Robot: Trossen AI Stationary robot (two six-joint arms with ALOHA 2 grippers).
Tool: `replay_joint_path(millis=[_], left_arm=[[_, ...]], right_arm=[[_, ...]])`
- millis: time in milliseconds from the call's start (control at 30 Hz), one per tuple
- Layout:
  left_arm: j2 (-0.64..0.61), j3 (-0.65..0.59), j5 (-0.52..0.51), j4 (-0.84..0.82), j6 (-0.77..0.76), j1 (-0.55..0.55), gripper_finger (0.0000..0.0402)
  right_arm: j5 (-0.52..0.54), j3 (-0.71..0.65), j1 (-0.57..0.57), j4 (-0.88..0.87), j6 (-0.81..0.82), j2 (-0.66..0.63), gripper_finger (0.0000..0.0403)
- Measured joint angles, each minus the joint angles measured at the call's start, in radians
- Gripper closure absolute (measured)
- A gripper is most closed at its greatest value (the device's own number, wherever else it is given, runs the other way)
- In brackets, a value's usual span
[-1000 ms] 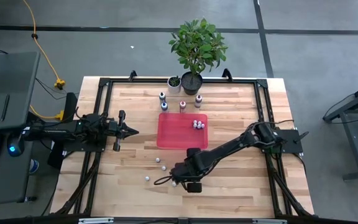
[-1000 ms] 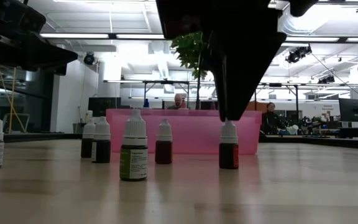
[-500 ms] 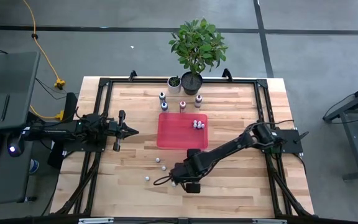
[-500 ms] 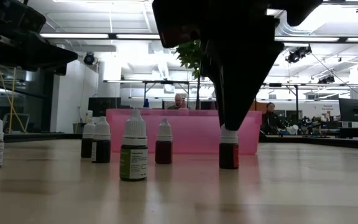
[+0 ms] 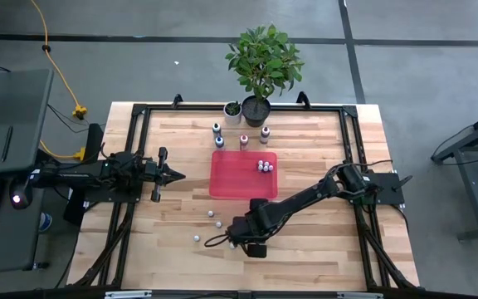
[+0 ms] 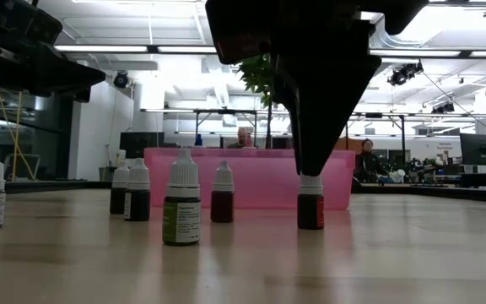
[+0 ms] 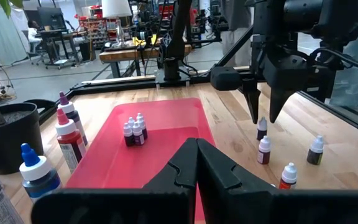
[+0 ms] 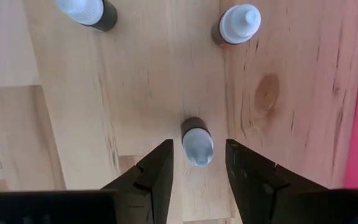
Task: Pick & Place food coloring
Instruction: Put the small red food coloring bottle into the pink container
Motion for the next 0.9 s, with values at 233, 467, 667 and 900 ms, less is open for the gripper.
replay_joint_path(millis=[233,467,667,900], left_arm=[[0.000,0.000,0.000,0.000,0.000,0.000,0.0401],[0.000,0.000,0.000,0.000,0.000,0.000,0.0401],[0.000,0.000,0.000,0.000,0.000,0.000,0.0401],[0.000,0.000,0.000,0.000,0.000,0.000,0.0401]], right_arm=[[0.003,0.000,0.000,0.000,0.036,0.000,0.0267],[0.003,0.000,0.000,0.000,0.042,0.000,0.0267],[-0.001,0.000,0.000,0.000,0.123,0.000,0.0267],[-0.004,0.002,0.000,0.000,0.213,0.000,0.0267]])
